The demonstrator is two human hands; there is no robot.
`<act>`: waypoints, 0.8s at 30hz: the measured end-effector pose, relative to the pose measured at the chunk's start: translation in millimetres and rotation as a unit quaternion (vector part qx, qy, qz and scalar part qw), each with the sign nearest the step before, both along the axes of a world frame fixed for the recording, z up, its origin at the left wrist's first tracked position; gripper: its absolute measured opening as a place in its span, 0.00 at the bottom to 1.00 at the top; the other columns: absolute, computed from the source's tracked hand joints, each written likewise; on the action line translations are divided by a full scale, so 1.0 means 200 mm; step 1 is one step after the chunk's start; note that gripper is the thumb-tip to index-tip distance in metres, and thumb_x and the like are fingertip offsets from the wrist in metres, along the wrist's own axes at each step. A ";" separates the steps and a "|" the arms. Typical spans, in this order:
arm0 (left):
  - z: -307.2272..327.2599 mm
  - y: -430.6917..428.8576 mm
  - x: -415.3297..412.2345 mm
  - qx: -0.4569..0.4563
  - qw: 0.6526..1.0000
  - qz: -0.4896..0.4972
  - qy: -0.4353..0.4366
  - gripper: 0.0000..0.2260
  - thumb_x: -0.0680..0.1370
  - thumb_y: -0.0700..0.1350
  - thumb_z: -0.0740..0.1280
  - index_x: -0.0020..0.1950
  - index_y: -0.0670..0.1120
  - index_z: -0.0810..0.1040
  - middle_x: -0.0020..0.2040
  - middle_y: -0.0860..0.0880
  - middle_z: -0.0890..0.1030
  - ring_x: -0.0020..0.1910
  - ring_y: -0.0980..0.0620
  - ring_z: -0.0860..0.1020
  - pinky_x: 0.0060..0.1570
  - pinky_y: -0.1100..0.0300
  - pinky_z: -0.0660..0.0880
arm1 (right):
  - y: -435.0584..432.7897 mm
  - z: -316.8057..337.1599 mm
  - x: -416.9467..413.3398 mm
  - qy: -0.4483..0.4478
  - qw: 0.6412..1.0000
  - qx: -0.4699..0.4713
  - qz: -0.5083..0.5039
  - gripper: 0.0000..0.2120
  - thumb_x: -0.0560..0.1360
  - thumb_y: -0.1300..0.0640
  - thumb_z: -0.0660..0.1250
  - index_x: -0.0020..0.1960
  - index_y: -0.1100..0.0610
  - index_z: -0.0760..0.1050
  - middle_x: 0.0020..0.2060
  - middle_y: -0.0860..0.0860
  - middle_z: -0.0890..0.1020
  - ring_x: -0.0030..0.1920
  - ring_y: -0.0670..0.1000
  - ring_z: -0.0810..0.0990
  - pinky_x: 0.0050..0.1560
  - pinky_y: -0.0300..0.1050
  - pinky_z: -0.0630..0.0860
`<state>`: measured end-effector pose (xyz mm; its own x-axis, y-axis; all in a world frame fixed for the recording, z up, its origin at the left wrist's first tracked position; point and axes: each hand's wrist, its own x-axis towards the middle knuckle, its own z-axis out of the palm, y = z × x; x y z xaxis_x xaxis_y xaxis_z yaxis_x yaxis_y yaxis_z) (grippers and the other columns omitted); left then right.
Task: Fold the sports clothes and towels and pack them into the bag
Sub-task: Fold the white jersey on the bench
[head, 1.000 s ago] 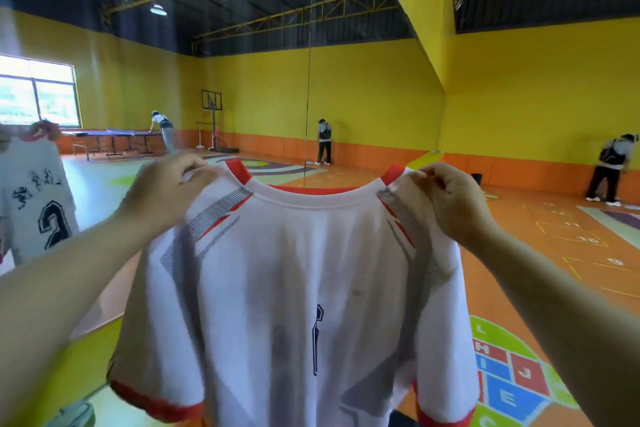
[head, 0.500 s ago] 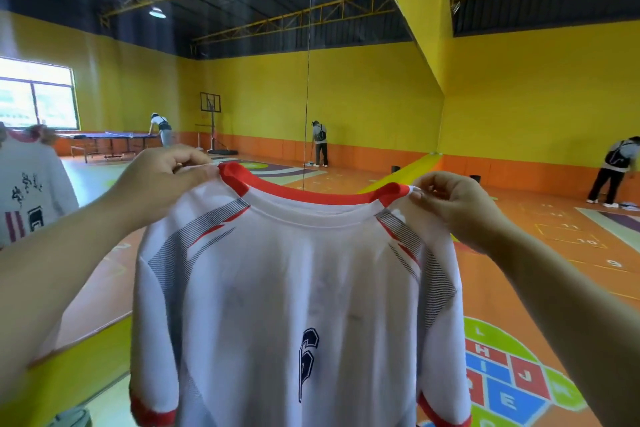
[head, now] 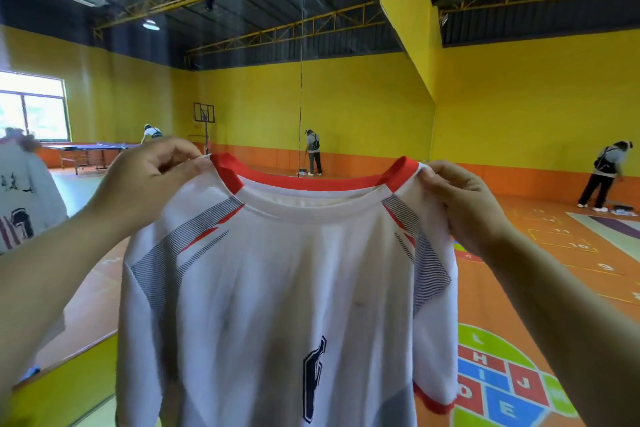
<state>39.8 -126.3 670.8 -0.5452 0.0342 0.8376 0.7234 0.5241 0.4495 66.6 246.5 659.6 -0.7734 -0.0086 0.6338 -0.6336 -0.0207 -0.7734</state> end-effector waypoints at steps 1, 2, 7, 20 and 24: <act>0.00 0.01 0.00 0.011 1.000 -0.012 -0.014 0.03 0.72 0.50 0.70 0.40 0.59 0.80 0.36 0.55 0.82 0.34 0.62 0.74 0.37 0.73 0.68 | 0.00 0.00 -0.01 0.003 1.000 -0.015 0.006 0.07 0.66 0.50 0.69 0.38 0.54 0.80 0.31 0.47 0.81 0.32 0.43 0.77 0.34 0.34 0.74; -0.01 0.02 0.00 0.008 0.999 -0.016 -0.038 0.05 0.72 0.48 0.71 0.39 0.58 0.81 0.35 0.59 0.82 0.33 0.64 0.74 0.37 0.74 0.69 | 0.00 -0.01 -0.01 -0.004 1.000 -0.028 0.006 0.05 0.70 0.54 0.67 0.39 0.55 0.79 0.31 0.47 0.81 0.31 0.44 0.77 0.33 0.34 0.74; -0.12 0.08 -0.05 -0.053 0.980 0.036 -0.188 0.07 0.69 0.49 0.74 0.34 0.47 0.83 0.33 0.55 0.82 0.30 0.63 0.73 0.30 0.73 0.65 | 0.02 -0.11 -0.12 -0.120 0.976 0.102 -0.151 0.09 0.77 0.57 0.66 0.40 0.60 0.80 0.32 0.53 0.78 0.33 0.47 0.74 0.32 0.37 0.70; -0.48 0.29 -0.07 0.041 0.963 0.075 -0.255 0.10 0.72 0.47 0.73 0.34 0.43 0.80 0.30 0.50 0.75 0.34 0.51 0.70 0.34 0.60 0.64 | -0.06 -0.50 -0.17 -0.255 0.907 0.140 -0.305 0.14 0.74 0.55 0.68 0.32 0.60 0.75 0.28 0.54 0.67 0.33 0.52 0.62 0.31 0.44 0.61; -0.59 0.38 -0.05 0.056 0.960 0.078 -0.264 0.10 0.71 0.49 0.73 0.34 0.46 0.79 0.33 0.47 0.76 0.34 0.49 0.70 0.35 0.59 0.64 | -0.17 -0.60 -0.12 -0.233 0.912 0.131 -0.311 0.15 0.73 0.55 0.67 0.31 0.62 0.74 0.25 0.51 0.65 0.31 0.50 0.60 0.30 0.43 0.59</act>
